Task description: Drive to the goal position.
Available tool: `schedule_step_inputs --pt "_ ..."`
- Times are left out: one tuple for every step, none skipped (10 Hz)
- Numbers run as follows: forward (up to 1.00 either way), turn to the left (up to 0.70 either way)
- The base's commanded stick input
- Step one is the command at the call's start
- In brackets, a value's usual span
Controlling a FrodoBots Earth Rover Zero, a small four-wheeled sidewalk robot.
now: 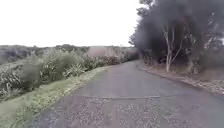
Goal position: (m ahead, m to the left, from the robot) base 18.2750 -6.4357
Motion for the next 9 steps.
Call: schedule_step_inputs --pt "0.70 0.05" --pt "0.70 0.06" --pt "0.70 -0.11" --pt "0.70 -0.28" --pt "0.70 -0.33" --pt "0.70 -0.22" --pt "0.70 0.00" --pt "0.70 0.00" --pt "0.70 0.00"
